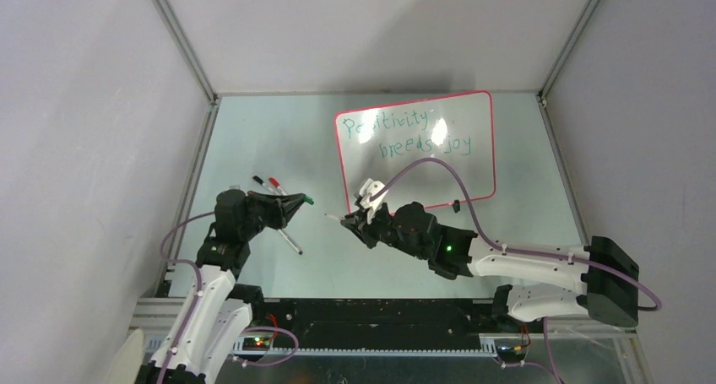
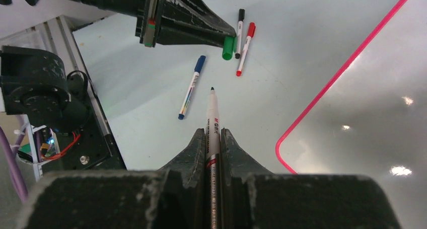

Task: Write a sentence on the whiteboard
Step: Insert the whiteboard marker without the cap into the pen cap, then put down the whiteboard marker at the center of the board, then reset both arms

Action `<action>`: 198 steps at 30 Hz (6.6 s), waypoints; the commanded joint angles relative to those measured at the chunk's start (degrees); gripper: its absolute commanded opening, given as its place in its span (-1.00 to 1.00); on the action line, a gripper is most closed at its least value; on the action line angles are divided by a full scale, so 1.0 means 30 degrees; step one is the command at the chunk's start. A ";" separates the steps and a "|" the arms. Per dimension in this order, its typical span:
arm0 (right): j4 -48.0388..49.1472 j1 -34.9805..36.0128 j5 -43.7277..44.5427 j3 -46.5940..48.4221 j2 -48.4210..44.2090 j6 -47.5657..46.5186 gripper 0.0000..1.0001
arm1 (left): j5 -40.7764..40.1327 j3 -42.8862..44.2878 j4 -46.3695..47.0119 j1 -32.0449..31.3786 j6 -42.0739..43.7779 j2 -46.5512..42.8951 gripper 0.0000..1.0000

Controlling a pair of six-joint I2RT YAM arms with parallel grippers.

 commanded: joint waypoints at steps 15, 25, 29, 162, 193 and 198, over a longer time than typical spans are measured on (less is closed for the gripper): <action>0.1382 0.0371 0.1064 0.1843 0.1721 -0.1269 -1.00 | 0.1426 -0.0096 0.0756 0.0096 -0.1160 -0.1139 -1.00; 0.1437 0.0396 0.1485 0.2339 0.1835 -0.1742 -1.00 | 0.1470 -0.0217 0.0980 0.0114 -0.1203 -0.1244 -1.00; 0.1426 0.0380 0.1590 0.2458 0.2020 -0.1748 -1.00 | 0.1469 -0.0230 0.0989 0.0106 -0.1229 -0.1347 -1.00; -2.1568 -0.1613 -0.0371 2.0769 1.7202 0.1795 -1.00 | -1.9385 0.5657 -1.2002 -0.0723 0.9598 -0.4363 0.97; -0.6470 -0.1503 -0.1242 1.7244 1.6595 0.3283 0.51 | -1.7836 0.5872 -0.8534 -0.0703 1.6905 -0.6131 0.99; -0.4692 -0.1712 -0.0535 1.3539 1.2840 0.3199 0.56 | -1.5842 0.5080 -0.7126 -0.0749 1.8123 -0.6192 0.99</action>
